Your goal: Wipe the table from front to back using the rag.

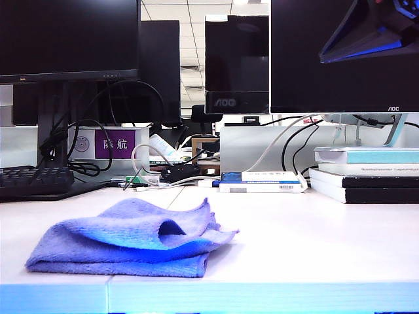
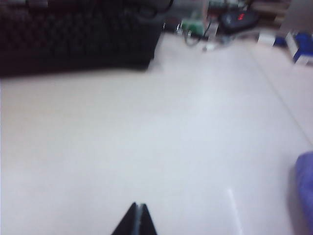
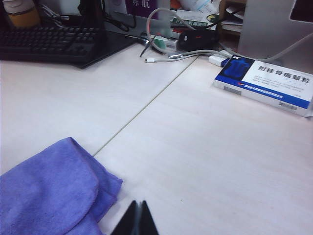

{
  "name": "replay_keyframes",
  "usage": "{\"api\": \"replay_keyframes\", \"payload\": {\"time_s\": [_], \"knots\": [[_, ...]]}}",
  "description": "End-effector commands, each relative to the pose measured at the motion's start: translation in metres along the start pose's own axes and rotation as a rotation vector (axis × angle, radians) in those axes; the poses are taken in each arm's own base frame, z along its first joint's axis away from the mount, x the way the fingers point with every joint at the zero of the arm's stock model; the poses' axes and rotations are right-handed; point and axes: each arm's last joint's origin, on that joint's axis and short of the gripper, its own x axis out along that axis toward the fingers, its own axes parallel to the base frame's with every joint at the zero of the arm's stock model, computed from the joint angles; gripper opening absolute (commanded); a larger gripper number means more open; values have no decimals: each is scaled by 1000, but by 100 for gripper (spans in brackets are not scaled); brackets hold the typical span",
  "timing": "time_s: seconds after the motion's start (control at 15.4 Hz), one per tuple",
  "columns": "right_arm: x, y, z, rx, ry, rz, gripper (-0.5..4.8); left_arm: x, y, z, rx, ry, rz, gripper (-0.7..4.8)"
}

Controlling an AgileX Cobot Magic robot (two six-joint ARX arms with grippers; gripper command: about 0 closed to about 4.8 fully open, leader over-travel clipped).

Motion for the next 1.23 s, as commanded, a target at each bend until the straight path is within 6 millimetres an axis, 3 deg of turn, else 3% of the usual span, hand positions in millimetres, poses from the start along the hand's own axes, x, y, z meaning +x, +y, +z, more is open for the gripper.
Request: {"api": "replay_keyframes", "payload": {"time_s": [0.06,0.32,0.58,1.04,1.23], "knots": [[0,0,2,3,-14,3,-1,2,0,-4,48,1,-9,-5],[0,0,2,3,-14,3,-1,3,-2,-4,100,-23,-137,-5],[0,0,2,3,-13,2,-1,3,0,-4,77,-21,-52,-4],[0,0,1,3,-12,2,-1,3,0,-4,77,-20,-50,-4],[-10,-3,-10,4,-44,-11,-1,3,0,-4,77,-20,-49,-4]]}}
